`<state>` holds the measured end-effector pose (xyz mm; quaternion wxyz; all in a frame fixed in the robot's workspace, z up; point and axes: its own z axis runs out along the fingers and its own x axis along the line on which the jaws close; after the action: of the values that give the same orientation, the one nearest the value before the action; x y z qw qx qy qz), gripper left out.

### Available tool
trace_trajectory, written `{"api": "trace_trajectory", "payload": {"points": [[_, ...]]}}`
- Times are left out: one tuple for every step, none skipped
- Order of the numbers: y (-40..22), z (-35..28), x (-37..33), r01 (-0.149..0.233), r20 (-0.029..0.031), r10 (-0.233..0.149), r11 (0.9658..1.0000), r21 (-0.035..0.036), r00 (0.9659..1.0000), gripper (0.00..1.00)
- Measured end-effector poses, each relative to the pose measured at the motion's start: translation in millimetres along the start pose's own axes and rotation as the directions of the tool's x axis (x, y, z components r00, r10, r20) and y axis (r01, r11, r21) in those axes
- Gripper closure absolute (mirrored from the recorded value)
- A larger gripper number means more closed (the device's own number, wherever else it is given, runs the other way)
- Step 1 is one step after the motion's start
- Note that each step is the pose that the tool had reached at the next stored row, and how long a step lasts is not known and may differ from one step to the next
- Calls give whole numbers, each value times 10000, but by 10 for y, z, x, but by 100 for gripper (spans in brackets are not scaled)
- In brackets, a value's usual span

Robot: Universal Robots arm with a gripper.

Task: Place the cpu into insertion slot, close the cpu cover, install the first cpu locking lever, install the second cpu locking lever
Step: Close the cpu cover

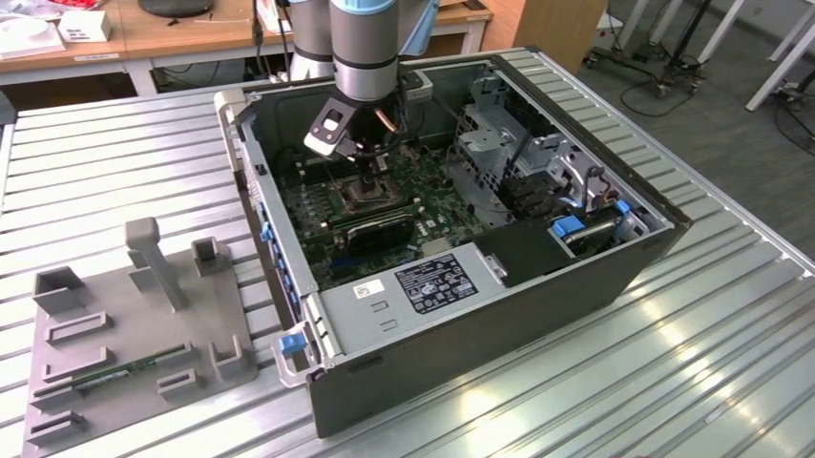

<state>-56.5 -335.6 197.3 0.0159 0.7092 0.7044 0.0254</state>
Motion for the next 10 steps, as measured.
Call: {"api": "trace_trajectory", "payload": {"points": [[0, -2, 1, 0, -1, 0, 10000, -1, 10000, 89], [1, -5, 2, -1, -6, 1, 10000, -5, 10000, 89], [2, -11, 2, -2, -12, 1, 10000, -9, 10000, 89], [3, -18, 4, -2, -21, 2, 10000, -14, 10000, 89], [5, -26, 6, -1, -25, 1, 10000, -16, 10000, 89], [5, -39, 5, -1, -14, 1, 10000, -8, 10000, 89], [4, -54, 2, -1, -6, 1, 10000, -4, 10000, 89], [5, -66, 3, -1, -7, 1, 10000, -5, 10000, 89], [6, -79, 3, -1, -6, 1, 10000, -5, 10000, 89], [7, -96, 3, -1, -5, 1, 10000, -4, 10000, 89]]}}
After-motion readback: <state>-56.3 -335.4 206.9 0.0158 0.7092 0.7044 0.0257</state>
